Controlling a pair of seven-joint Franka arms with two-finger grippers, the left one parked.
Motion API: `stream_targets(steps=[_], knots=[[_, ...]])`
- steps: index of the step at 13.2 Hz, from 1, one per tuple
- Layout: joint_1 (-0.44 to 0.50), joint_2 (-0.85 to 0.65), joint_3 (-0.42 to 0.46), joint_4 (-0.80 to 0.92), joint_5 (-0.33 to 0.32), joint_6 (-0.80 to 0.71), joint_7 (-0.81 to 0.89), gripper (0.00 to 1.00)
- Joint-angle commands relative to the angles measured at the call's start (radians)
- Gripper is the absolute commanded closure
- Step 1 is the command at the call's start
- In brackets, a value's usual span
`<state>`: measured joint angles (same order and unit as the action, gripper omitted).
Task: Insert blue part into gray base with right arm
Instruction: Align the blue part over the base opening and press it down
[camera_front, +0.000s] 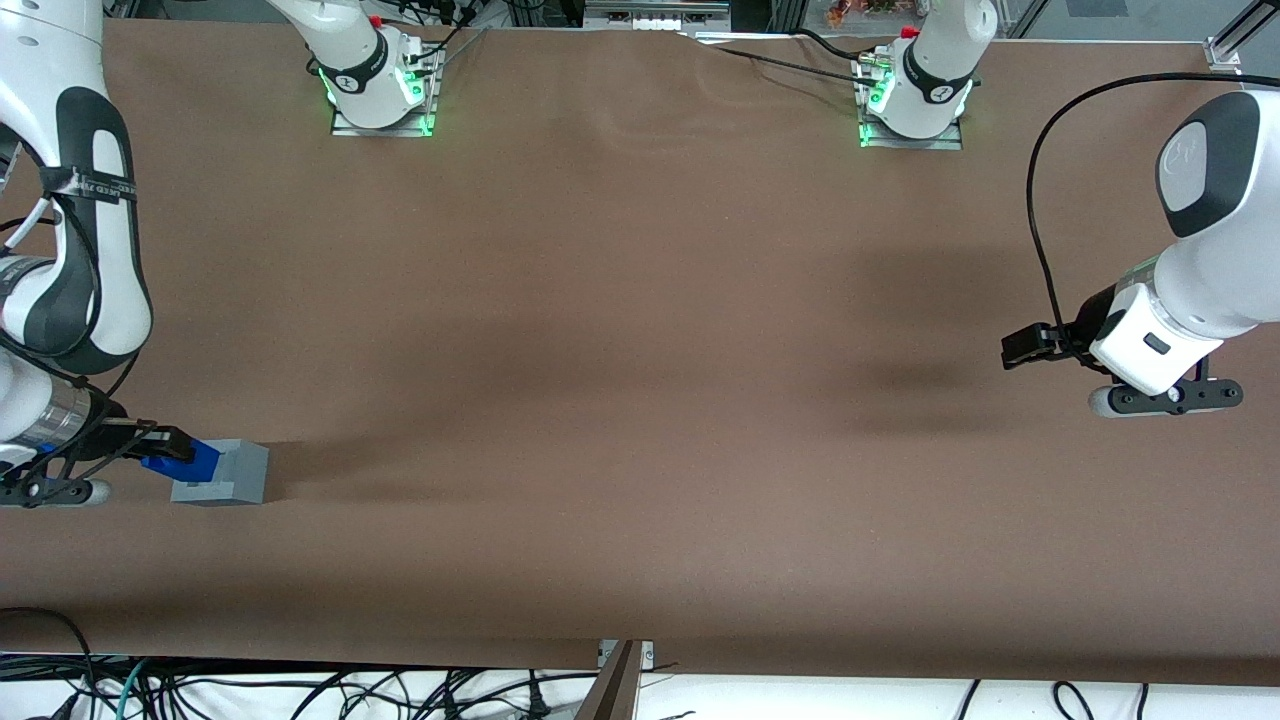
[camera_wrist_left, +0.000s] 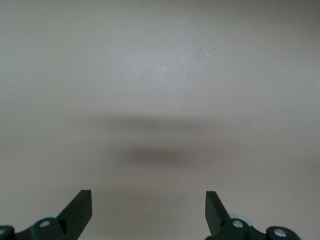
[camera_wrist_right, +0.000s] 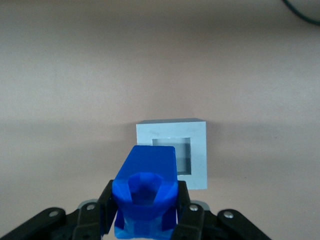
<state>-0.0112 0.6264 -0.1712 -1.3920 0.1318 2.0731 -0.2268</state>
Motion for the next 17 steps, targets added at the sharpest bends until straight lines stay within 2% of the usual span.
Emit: stream_targets(steps=[1,9,17], knots=[[-0.022,0.022,0.010,0.005,0.014,-0.008,-0.068,0.73],[-0.056,0.050,0.010,0.005,0.015,-0.001,-0.184,0.73],[-0.056,0.078,0.021,0.007,0.015,0.042,-0.209,0.73]])
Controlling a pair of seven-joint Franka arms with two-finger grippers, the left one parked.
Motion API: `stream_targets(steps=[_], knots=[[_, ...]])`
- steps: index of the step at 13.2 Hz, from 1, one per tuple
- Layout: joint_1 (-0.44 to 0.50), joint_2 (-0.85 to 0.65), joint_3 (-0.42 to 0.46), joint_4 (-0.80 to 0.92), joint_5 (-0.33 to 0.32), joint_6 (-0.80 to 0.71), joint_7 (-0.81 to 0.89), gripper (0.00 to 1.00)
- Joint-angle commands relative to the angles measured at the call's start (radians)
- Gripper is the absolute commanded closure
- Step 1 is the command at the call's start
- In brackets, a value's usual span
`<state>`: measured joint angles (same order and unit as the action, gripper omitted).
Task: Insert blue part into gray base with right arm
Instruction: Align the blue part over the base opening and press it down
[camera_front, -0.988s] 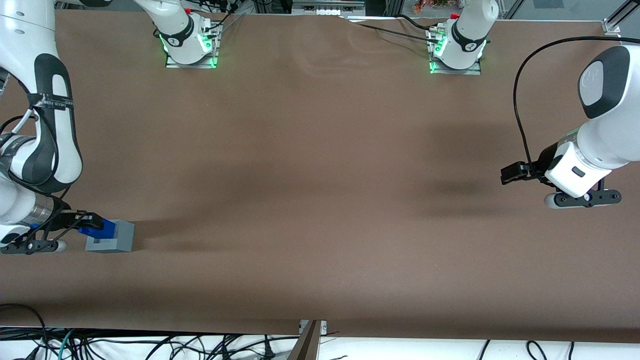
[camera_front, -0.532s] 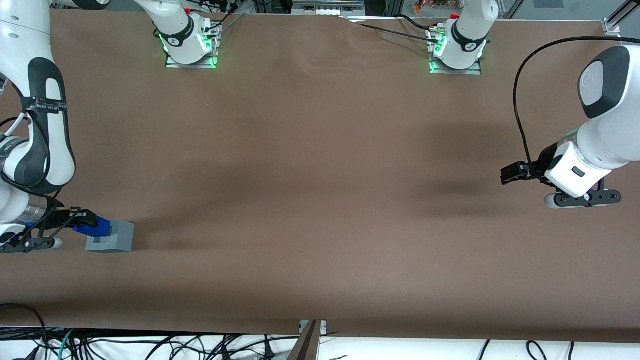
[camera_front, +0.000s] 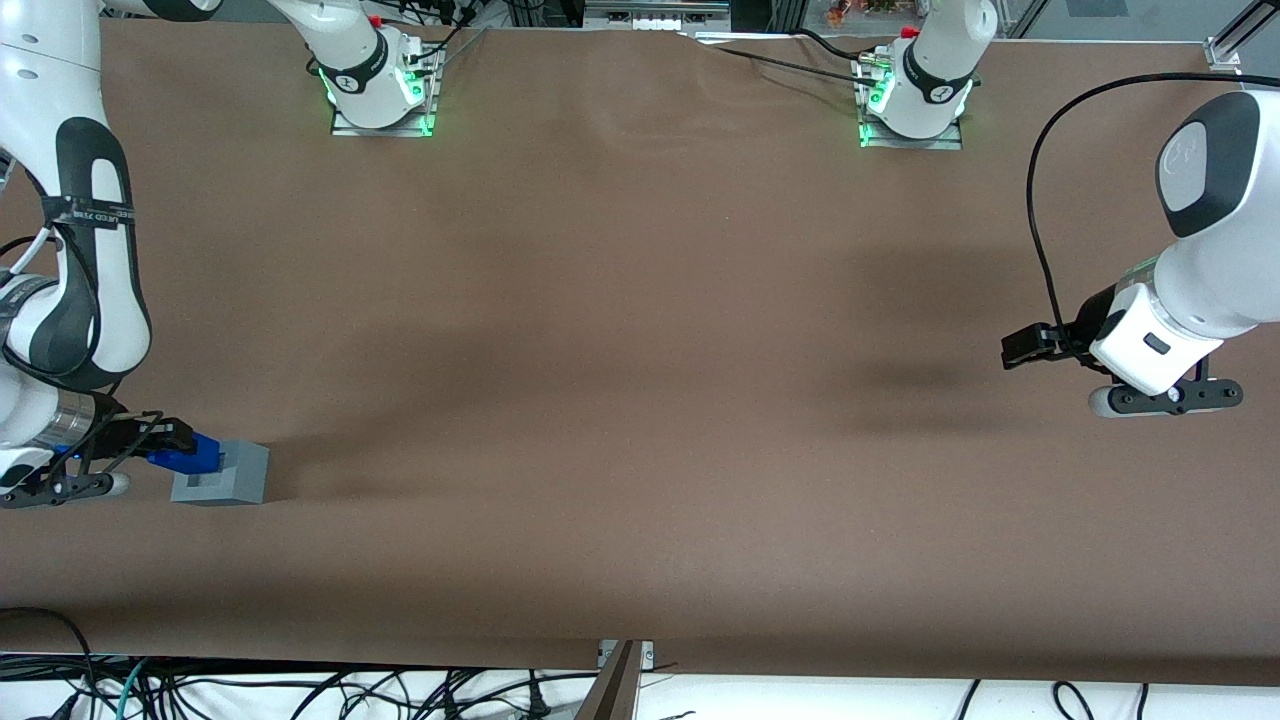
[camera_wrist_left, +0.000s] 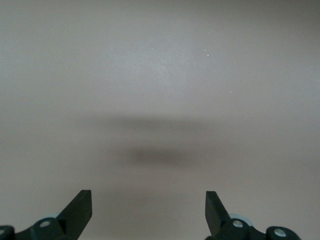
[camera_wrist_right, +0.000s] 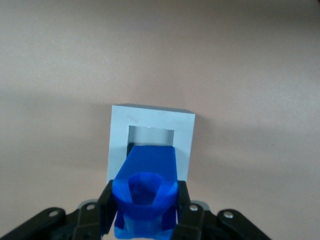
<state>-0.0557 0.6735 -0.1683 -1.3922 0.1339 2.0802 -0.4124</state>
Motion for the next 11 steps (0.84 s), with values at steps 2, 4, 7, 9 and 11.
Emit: stream_targets(steps=[2,4,7,9,11], knots=[[-0.012,0.038,0.018,0.007,0.015,0.050,-0.023,0.73],[-0.012,0.041,0.019,0.007,0.015,0.066,-0.023,0.73],[-0.012,0.052,0.027,0.009,0.015,0.069,-0.022,0.73],[-0.012,0.058,0.033,0.007,0.019,0.086,-0.022,0.73],[-0.012,0.066,0.033,0.007,0.036,0.086,-0.023,0.73]])
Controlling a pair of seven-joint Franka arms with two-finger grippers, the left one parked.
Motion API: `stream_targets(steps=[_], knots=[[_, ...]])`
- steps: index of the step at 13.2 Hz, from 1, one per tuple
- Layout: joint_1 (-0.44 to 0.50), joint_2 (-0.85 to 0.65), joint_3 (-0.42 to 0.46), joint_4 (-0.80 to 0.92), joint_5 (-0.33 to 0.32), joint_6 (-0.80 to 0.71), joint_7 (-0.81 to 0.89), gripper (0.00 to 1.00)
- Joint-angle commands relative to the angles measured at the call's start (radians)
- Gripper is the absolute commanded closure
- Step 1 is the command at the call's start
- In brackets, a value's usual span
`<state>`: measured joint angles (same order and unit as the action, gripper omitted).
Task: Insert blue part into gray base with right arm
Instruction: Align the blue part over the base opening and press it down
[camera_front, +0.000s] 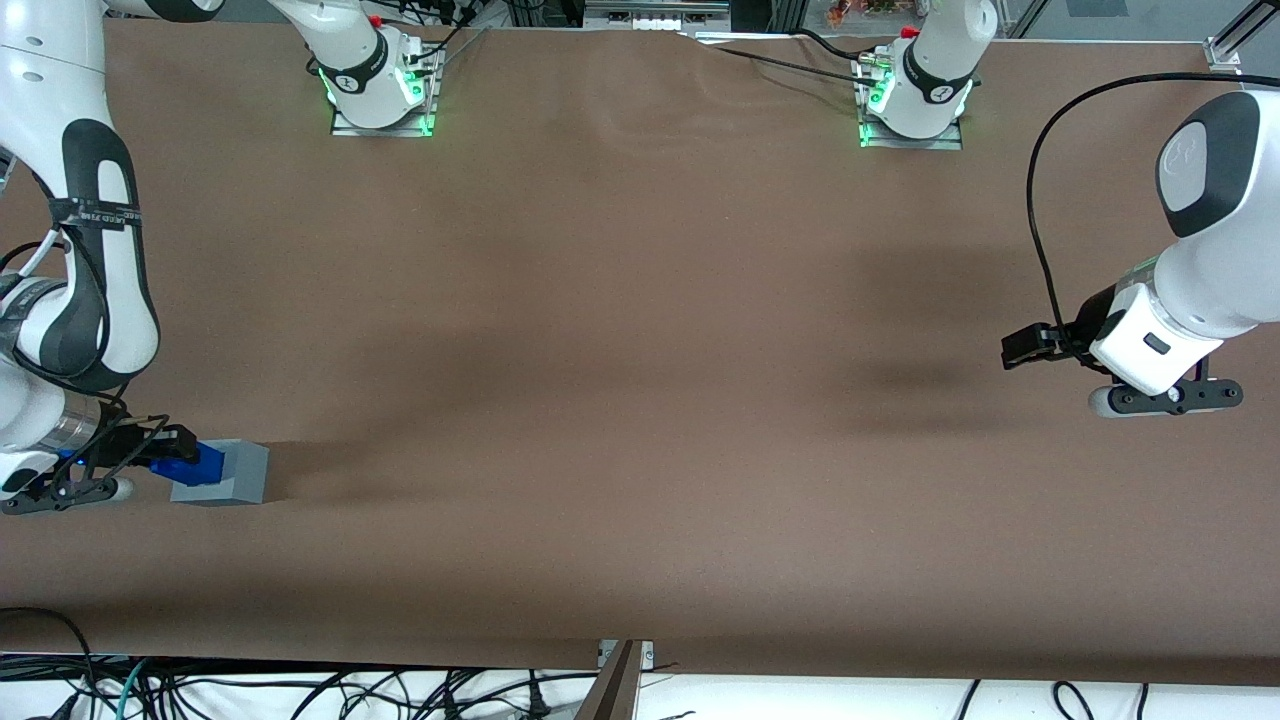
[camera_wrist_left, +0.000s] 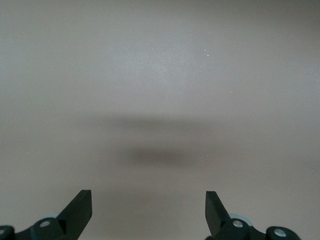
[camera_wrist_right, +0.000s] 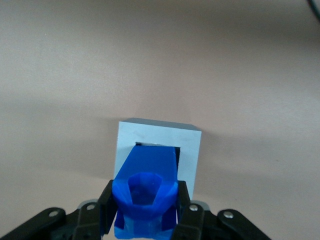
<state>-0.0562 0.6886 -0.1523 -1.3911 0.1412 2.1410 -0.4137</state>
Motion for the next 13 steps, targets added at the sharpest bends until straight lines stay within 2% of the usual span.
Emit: stream_targets(steps=[1,13], knots=[[-0.011,0.054,0.017,0.006,0.029,0.026,-0.033,0.73],[-0.037,0.062,0.016,0.004,0.037,-0.032,-0.077,0.72]])
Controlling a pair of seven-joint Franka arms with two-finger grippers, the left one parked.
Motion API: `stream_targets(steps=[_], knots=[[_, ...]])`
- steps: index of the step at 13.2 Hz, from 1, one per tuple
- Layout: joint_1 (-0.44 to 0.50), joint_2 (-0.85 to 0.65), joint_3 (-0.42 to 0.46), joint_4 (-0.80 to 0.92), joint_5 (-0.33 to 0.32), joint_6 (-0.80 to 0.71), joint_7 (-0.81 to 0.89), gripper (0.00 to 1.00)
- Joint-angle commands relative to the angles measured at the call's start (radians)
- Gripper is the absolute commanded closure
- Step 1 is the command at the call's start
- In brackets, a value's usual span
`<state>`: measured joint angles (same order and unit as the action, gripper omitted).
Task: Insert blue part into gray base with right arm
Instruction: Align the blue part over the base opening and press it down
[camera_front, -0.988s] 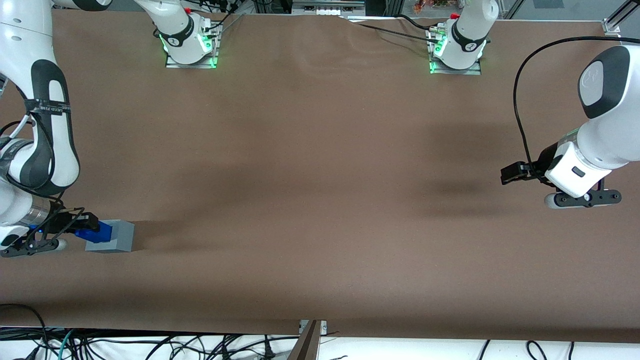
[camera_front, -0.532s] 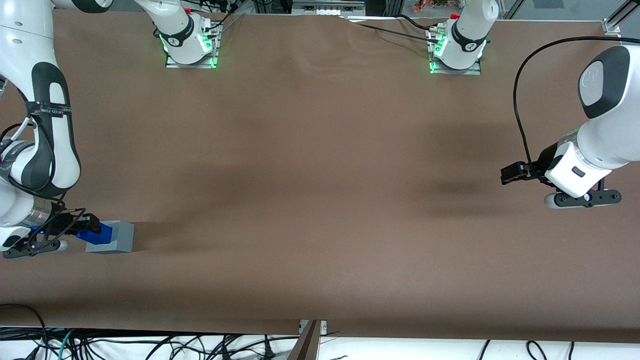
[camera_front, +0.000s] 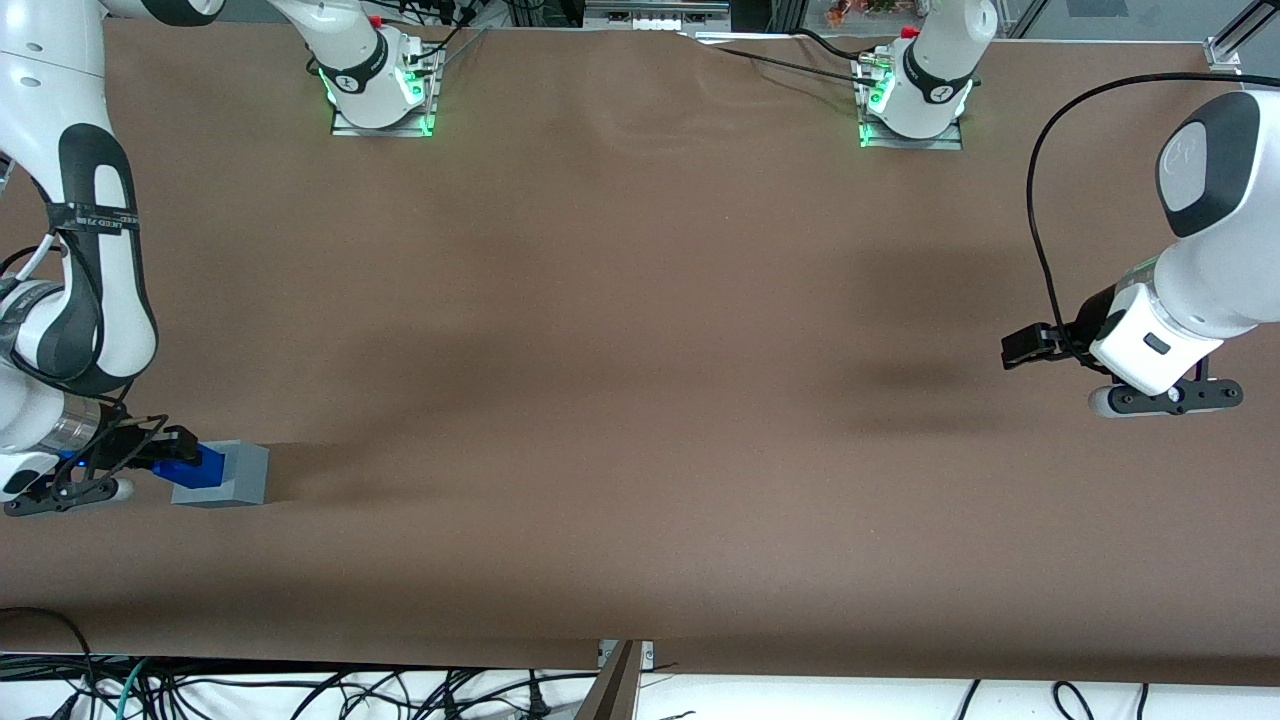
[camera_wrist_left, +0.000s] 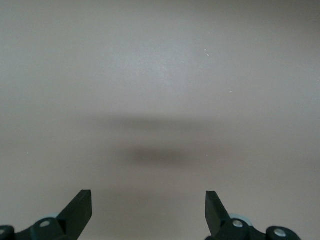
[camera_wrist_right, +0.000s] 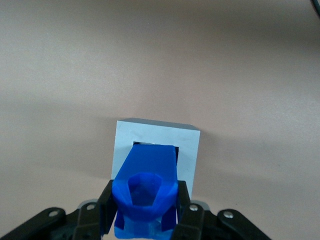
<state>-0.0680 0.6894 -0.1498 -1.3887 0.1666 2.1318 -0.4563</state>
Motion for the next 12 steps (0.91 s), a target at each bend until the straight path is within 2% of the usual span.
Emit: stream_targets(steps=[1,8,9,10,11,12], knots=[[-0.026,0.061,0.012,0.002,0.011,-0.027,-0.035,0.72],[-0.027,0.065,0.012,0.000,0.011,-0.043,-0.033,0.71],[-0.027,0.065,0.012,0.002,0.011,-0.043,-0.033,0.61],[-0.027,0.065,0.012,0.002,0.011,-0.043,-0.033,0.16],[-0.027,0.062,0.013,0.003,0.011,-0.041,-0.033,0.01],[-0.026,0.056,0.015,0.005,0.011,-0.041,-0.033,0.00]])
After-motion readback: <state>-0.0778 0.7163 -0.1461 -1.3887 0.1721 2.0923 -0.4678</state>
